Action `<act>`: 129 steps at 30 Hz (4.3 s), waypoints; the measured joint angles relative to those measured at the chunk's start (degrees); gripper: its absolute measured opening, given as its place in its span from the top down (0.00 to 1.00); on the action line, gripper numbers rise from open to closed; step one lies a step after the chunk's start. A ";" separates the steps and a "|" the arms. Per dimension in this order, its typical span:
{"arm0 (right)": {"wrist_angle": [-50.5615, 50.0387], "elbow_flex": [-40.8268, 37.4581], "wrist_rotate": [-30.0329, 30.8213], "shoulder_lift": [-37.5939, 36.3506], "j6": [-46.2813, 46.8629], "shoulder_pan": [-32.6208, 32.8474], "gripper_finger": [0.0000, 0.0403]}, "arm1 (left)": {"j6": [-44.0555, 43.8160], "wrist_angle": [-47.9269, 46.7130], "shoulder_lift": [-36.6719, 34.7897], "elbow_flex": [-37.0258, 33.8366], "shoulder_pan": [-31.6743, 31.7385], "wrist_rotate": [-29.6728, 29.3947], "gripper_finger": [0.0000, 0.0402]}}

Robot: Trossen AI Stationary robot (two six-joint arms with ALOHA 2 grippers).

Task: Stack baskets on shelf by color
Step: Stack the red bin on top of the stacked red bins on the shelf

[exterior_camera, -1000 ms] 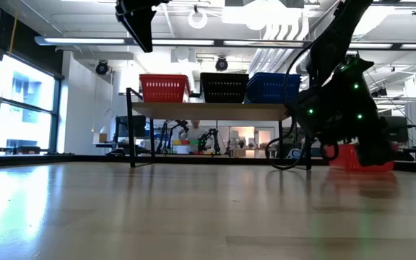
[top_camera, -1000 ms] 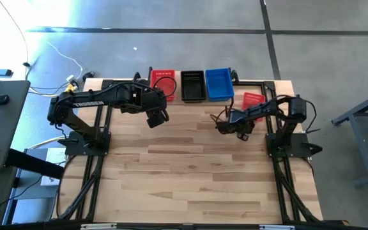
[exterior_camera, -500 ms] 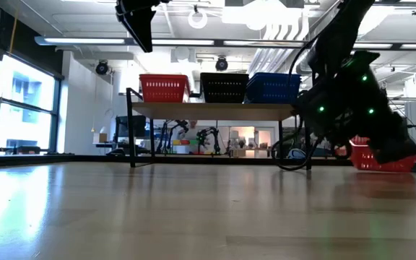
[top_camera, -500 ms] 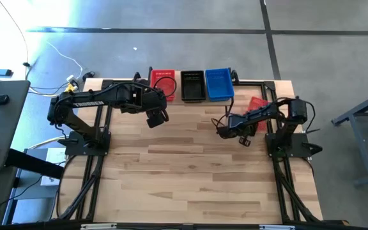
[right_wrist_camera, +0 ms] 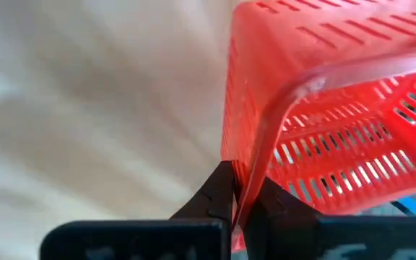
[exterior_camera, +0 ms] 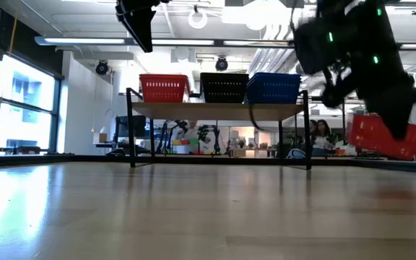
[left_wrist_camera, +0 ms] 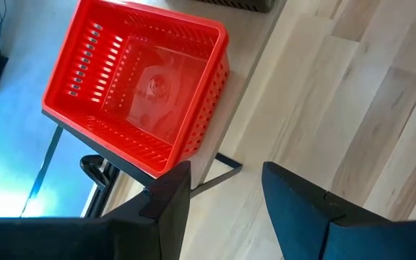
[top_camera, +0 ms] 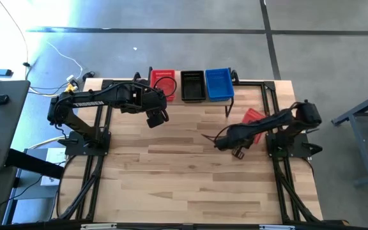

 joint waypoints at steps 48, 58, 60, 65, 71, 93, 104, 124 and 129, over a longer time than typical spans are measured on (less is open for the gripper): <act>23.26 19.92 -3.76 2.66 -10.23 15.34 1.00 | 4.93 -4.75 0.02 0.00 -3.82 17.51 0.60; 16.80 19.87 -2.21 2.67 -19.75 15.12 1.00 | -3.80 -4.06 0.02 0.00 -3.82 17.53 0.60; 16.75 19.87 -2.23 3.14 -21.25 14.98 1.00 | -5.78 -3.18 0.02 0.00 -3.82 17.61 0.60; 14.01 19.85 -2.72 6.21 -23.04 14.04 1.00 | -8.24 -2.12 0.02 0.00 -4.15 17.75 0.60; 11.66 19.82 -3.80 9.68 -23.36 12.57 1.00 | -8.59 -2.14 0.02 0.00 -4.68 17.79 0.60; 12.55 19.79 -9.22 12.32 -22.82 10.86 0.79 | -6.38 -2.14 0.02 0.00 -4.90 17.81 0.60; 5.12 27.05 -1.45 11.91 -12.16 13.15 0.72 | -4.02 1.68 0.02 0.00 -4.90 17.76 0.60; -11.99 37.23 17.33 11.54 19.05 21.14 0.72 | 0.82 14.02 1.17 0.08 -4.87 18.15 0.60; -12.06 37.14 20.77 8.15 22.58 21.28 0.72 | -4.35 15.69 2.13 0.06 -4.76 18.14 0.60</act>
